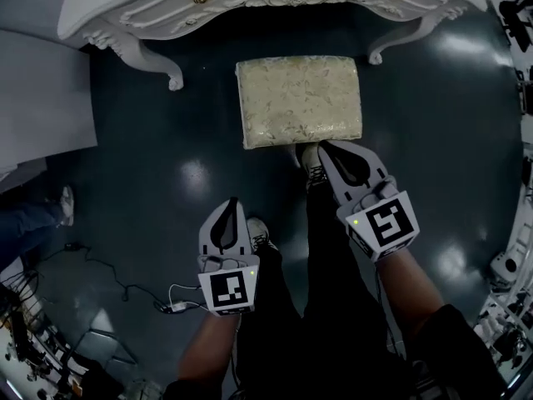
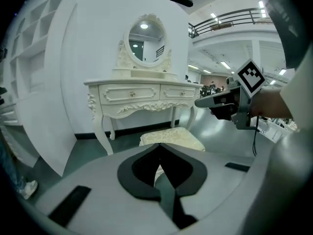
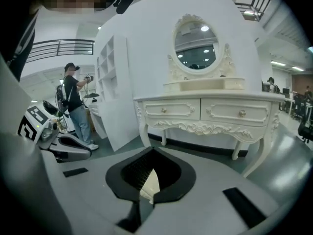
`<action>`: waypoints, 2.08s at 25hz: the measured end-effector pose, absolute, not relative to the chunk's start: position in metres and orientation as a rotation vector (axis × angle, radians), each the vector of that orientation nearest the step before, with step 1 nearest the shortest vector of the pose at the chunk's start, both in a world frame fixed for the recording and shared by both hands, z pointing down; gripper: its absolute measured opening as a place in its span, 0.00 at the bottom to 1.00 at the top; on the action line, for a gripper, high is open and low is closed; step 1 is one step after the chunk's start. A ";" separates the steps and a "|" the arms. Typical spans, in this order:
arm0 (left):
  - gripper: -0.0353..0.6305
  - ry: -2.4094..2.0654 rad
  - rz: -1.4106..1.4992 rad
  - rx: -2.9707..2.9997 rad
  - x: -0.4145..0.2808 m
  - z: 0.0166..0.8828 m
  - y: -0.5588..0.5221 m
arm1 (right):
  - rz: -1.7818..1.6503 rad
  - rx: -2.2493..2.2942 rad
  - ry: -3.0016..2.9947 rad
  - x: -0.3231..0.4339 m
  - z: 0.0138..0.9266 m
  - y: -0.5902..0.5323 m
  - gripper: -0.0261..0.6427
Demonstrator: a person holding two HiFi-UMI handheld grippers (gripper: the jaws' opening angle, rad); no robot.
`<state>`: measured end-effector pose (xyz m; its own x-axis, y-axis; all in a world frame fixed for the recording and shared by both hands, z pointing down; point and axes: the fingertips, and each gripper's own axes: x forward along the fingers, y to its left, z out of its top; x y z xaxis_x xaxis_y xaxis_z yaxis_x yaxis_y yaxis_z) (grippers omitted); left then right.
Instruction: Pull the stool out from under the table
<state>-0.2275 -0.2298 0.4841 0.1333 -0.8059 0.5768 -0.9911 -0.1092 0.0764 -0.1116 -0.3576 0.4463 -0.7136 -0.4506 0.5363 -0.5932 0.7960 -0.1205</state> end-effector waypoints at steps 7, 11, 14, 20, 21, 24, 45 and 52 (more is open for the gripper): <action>0.06 -1.576 0.535 2.172 -0.220 0.323 -0.181 | 0.426 0.994 -2.482 -0.097 0.287 -0.295 0.08; 0.06 -1.507 0.521 2.220 -0.214 0.253 -0.147 | 0.404 1.050 -2.456 -0.087 0.219 -0.252 0.08; 0.06 -1.476 0.485 2.246 -0.206 0.216 -0.136 | 0.363 1.027 -2.457 -0.088 0.183 -0.228 0.08; 0.06 -1.488 0.428 2.299 -0.183 0.171 -0.133 | 0.356 1.027 -2.488 -0.078 0.142 -0.204 0.08; 0.06 -1.488 0.420 2.292 -0.177 0.170 -0.130 | 0.356 1.026 -2.494 -0.073 0.139 -0.199 0.08; 0.06 -1.469 0.421 2.292 -0.150 0.169 -0.119 | 0.352 1.006 -2.514 -0.055 0.135 -0.181 0.08; 0.06 -1.469 0.424 2.252 0.012 0.122 -0.016 | 0.369 0.843 -2.585 0.095 0.100 -0.044 0.08; 0.06 -1.450 0.413 2.244 0.047 0.128 0.013 | 0.365 0.790 -2.590 0.121 0.106 -0.010 0.08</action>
